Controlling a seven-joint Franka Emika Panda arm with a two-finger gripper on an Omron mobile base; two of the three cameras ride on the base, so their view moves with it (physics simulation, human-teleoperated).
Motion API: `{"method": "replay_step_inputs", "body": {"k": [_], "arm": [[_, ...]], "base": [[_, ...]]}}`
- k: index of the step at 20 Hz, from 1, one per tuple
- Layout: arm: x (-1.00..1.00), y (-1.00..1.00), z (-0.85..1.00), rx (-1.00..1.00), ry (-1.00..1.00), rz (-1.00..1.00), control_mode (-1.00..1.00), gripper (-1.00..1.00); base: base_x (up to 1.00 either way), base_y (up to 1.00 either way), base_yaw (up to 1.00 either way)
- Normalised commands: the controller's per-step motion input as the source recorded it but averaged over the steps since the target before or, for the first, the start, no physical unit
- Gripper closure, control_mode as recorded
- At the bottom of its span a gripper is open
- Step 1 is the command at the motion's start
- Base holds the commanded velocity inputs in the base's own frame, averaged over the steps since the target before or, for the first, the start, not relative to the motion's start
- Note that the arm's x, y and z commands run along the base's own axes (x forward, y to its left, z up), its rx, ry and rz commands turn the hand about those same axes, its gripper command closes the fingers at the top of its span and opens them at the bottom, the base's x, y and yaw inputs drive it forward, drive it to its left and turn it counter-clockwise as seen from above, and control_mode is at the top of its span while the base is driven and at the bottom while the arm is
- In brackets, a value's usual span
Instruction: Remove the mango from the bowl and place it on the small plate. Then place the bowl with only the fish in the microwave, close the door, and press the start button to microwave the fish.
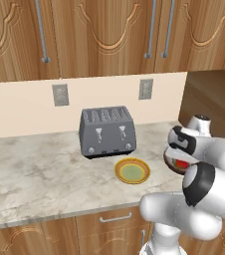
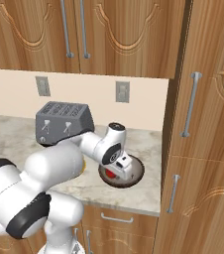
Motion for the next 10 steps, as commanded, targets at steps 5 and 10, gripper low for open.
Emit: {"method": "replay_step_inputs", "body": {"k": [5, 10], "arm": [[-0.02, 0.03, 0.61, -0.10, -0.12, 0.01, -1.00, 1.00], [-0.21, 0.48, 0.67, -0.14, -0.09, 0.00, -1.00, 1.00]], "base": [[0.00, 0.00, 0.00], [0.00, 0.00, 0.00]]}}
